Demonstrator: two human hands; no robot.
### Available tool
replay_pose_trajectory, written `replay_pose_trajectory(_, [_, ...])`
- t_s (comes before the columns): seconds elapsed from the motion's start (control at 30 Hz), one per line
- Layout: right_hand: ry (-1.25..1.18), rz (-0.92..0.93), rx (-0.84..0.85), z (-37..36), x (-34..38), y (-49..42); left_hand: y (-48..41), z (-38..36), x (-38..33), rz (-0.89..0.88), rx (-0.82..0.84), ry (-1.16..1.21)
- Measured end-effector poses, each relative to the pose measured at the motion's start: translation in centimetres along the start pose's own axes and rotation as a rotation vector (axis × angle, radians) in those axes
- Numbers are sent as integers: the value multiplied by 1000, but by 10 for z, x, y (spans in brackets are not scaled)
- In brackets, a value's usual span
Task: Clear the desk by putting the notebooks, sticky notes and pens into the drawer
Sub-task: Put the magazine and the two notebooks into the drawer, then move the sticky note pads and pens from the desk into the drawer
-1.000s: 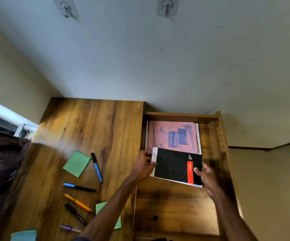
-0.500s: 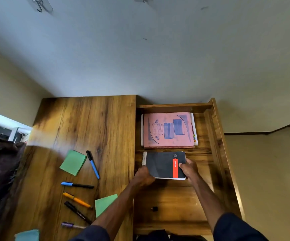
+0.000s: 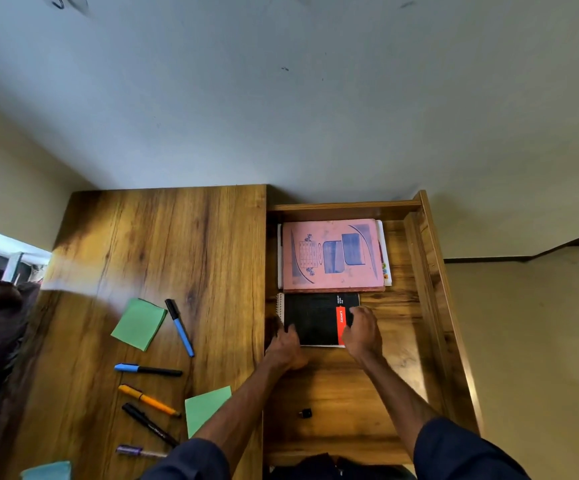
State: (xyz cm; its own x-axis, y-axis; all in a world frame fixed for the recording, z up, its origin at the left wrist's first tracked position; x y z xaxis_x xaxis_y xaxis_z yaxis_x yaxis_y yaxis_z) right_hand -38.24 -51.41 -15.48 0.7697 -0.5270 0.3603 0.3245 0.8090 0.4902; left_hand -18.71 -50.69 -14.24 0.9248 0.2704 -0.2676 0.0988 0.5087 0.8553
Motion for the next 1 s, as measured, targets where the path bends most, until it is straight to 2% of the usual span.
replay_pose_trajectory(0.1, [105,176,120,-23,5,11,-1,-5,1,-15,17,-78])
replay_pose_trajectory(0.23, [166,224,203,-45,-7,20,-1,-9,1,-21,31,-128])
replay_pose_trajectory(1.0, [139,237,240,-36,-7,20,-8,-19,5,-52,31,-153])
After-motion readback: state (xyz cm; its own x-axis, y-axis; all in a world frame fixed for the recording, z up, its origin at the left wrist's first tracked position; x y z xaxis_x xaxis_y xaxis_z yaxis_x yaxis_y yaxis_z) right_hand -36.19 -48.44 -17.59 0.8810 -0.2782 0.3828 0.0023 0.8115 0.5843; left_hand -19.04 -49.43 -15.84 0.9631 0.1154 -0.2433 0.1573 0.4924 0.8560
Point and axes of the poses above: each hand's wrist, its own y-axis away from the middle knuckle, its own z-axis out of the back of the hand, x = y × z, the point moved 6 cm from there along -y, towards the middle knuckle, and after that the axes turned 1 degree about x, right-handed, at the moved point
